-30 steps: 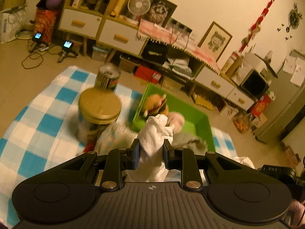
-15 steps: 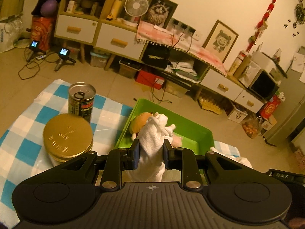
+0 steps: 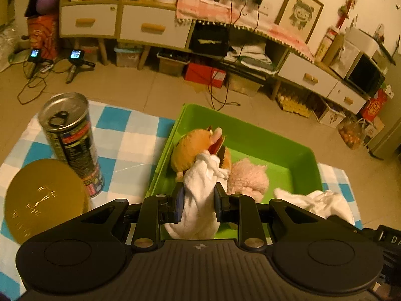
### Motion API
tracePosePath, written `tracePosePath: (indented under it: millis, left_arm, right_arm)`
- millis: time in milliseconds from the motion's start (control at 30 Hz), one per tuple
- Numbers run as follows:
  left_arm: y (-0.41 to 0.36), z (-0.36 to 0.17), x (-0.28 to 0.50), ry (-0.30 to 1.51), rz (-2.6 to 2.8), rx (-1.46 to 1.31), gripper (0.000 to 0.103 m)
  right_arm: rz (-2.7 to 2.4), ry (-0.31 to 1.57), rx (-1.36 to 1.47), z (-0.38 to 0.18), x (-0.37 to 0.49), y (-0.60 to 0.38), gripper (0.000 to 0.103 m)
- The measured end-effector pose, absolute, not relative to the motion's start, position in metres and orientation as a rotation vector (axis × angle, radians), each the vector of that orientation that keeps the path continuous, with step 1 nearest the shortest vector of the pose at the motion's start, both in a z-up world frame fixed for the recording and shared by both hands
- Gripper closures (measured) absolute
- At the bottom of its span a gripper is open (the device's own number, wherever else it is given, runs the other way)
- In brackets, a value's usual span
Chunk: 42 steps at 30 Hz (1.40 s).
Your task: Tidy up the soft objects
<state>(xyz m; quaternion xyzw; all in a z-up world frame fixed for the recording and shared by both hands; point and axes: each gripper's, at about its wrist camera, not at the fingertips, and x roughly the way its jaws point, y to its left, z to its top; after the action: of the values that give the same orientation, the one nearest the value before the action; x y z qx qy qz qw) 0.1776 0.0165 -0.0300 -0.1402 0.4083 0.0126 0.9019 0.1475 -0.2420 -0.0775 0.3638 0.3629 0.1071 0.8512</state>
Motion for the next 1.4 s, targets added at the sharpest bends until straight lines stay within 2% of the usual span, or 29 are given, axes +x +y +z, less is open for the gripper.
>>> tracePosePath:
  millis: [433,467,567,600,633,667,767,1000,1067,1233,1400]
  left_arm:
    - [0.01,-0.051,0.196,0.897,0.05,-0.236,0.079]
    - [0.01,-0.052,0.196,0.896,0.05,-0.234,0.078]
    - [0.01,-0.051,0.196,0.897,0.057,-0.224,0.059]
    - [0.009,-0.05,0.196,0.896,0.062,-0.212,0.049]
    - [0.008,-0.048,0.196,0.886,0.064,-0.203,0.046]
    - [0.007,-0.047,0.195,0.88,0.059,-0.197,0.045]
    - [0.005,-0.042,0.194,0.875,0.053,-0.185,0.04]
    - [0.001,-0.033,0.187,0.859,0.034,-0.169,0.03]
    - [0.0,-0.031,0.184,0.854,0.029,-0.161,0.028]
    - [0.0,-0.025,0.174,0.844,0.026,-0.145,0.02]
    - [0.001,-0.019,0.161,0.837,0.022,-0.129,0.012]
  right_arm:
    - [0.201,0.785,0.655,-0.082,0.152,-0.23,0.101]
    - [0.201,0.789,0.659,-0.082,0.152,-0.231,0.099]
    - [0.198,0.802,0.683,-0.081,0.152,-0.233,0.092]
    - [0.197,0.8,0.693,-0.081,0.152,-0.234,0.089]
    - [0.195,0.796,0.699,-0.08,0.152,-0.236,0.084]
    - [0.192,0.791,0.703,-0.079,0.151,-0.237,0.077]
    - [0.184,0.781,0.704,-0.076,0.149,-0.239,0.067]
    - [0.188,0.77,0.69,-0.068,0.143,-0.243,0.062]
    - [0.19,0.765,0.682,-0.064,0.14,-0.244,0.057]
    - [0.195,0.76,0.661,-0.056,0.131,-0.249,0.052]
    - [0.181,0.764,0.633,-0.049,0.119,-0.253,0.038]
